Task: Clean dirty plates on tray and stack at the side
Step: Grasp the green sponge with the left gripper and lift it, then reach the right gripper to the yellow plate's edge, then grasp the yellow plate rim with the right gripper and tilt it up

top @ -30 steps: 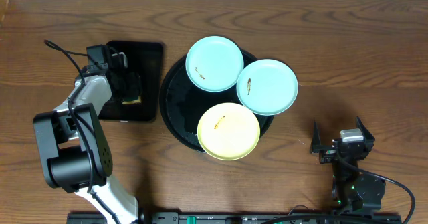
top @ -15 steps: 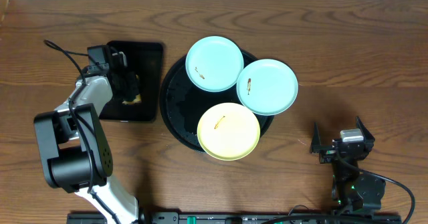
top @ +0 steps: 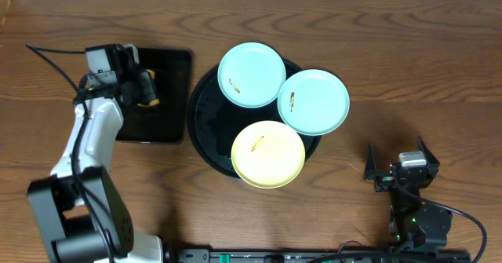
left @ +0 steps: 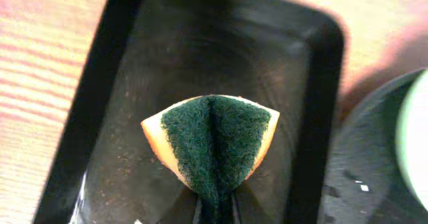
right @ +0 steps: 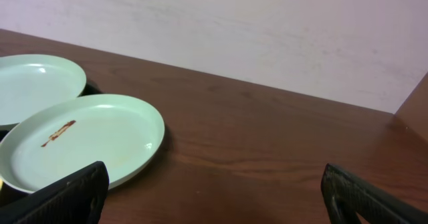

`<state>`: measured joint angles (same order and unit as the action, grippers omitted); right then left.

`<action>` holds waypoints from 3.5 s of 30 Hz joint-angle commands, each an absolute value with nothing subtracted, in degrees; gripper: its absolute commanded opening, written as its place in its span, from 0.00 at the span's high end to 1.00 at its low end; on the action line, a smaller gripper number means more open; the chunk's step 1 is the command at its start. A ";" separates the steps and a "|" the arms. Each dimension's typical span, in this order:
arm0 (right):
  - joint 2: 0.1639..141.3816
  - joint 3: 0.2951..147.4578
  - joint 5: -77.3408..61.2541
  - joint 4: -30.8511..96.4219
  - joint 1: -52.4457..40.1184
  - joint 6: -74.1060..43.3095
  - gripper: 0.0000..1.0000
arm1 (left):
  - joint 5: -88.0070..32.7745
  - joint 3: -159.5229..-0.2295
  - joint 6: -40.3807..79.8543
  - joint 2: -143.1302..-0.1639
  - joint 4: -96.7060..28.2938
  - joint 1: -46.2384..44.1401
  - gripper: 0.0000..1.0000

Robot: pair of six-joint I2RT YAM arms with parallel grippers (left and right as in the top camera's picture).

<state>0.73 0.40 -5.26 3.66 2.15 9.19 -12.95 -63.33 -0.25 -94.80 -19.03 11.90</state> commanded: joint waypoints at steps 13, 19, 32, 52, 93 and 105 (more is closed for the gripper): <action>0.62 0.32 -4.93 3.88 1.19 8.16 0.01 | -20.18 -63.24 -1.21 -91.53 -18.83 12.03 0.93; 0.62 0.32 -5.87 3.77 1.19 8.14 0.01 | -21.47 -63.24 -0.62 -91.53 -18.98 12.03 0.93; 10.66 20.08 -8.25 11.25 1.19 -8.25 0.01 | -22.52 -63.24 -0.62 -91.53 -17.45 12.10 0.93; 73.76 92.71 -35.46 70.48 0.73 -6.33 0.07 | -19.86 -63.20 -0.69 -91.77 -21.21 12.10 0.93; 78.50 46.39 1.87 37.80 -43.75 -63.86 0.73 | -19.88 -62.83 -1.28 -97.10 -19.03 12.10 0.92; 81.49 45.34 3.03 38.06 -45.17 -66.35 0.69 | -19.88 -62.83 -1.28 -97.10 -19.20 12.10 0.92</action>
<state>80.55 45.98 1.98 37.98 -44.01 -64.42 -20.21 -63.11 -0.30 -97.36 -19.14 11.92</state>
